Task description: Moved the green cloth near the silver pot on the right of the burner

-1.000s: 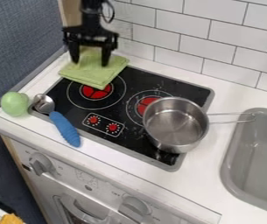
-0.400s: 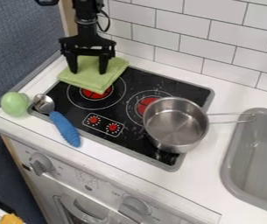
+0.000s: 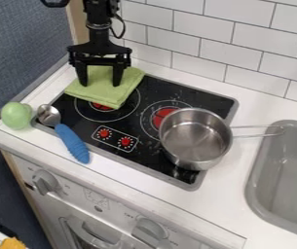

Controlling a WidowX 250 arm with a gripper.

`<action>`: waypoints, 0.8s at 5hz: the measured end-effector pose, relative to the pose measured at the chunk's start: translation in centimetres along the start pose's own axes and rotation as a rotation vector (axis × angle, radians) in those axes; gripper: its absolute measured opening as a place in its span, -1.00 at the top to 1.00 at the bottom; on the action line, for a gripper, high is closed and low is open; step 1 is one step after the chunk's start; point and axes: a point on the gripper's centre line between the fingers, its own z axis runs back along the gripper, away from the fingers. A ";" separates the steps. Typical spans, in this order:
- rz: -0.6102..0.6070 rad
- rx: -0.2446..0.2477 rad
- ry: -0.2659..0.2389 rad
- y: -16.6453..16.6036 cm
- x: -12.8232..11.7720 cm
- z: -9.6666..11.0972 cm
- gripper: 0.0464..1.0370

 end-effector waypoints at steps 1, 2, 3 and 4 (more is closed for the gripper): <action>-0.010 -0.005 -0.002 -1.8 -0.7 0.1 -0.92; -0.037 -0.015 -0.020 -3.8 -1.3 0.4 -0.92; -0.058 -0.031 -0.027 -6.3 -2.0 0.6 -0.92; -0.071 -0.035 -0.041 -8.6 -2.6 1.1 -0.92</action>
